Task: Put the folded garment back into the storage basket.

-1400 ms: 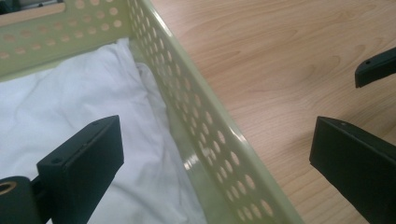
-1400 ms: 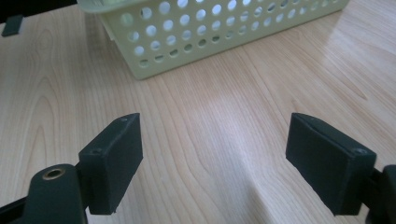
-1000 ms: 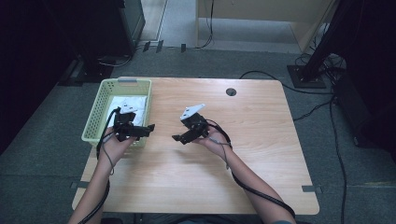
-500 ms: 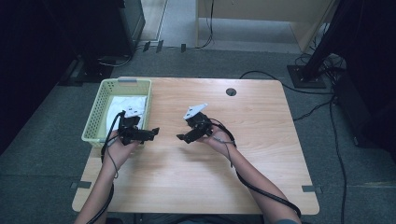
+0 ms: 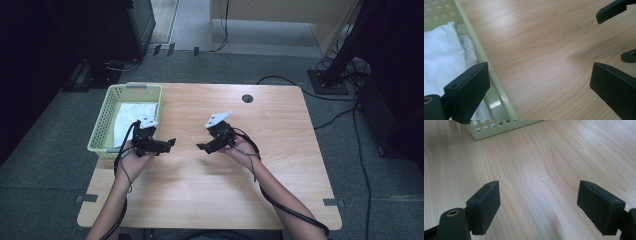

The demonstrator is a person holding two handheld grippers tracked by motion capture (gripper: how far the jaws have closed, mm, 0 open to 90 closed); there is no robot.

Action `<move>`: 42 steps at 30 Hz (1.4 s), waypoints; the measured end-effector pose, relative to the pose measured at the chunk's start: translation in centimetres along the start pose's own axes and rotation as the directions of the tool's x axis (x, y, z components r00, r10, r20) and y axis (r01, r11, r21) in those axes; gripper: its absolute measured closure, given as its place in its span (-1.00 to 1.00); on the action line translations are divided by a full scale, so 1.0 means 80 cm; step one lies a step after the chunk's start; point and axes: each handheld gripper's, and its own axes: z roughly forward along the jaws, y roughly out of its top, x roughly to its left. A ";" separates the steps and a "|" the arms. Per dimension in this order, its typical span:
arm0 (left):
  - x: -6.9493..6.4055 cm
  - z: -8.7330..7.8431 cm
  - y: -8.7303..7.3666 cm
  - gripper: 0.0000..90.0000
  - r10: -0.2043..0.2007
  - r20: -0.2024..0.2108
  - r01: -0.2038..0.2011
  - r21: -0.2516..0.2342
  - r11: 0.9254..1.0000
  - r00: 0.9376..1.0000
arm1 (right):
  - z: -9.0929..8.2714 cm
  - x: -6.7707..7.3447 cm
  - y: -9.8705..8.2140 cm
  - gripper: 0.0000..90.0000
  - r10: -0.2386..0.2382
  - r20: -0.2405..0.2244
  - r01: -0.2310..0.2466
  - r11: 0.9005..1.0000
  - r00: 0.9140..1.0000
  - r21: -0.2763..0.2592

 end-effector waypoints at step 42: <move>-0.043 0.011 -0.006 -0.91 0.060 0.049 -0.060 0.012 0.998 0.997 | -0.047 -0.019 -0.049 -0.58 0.088 0.087 -0.089 0.996 0.992 0.005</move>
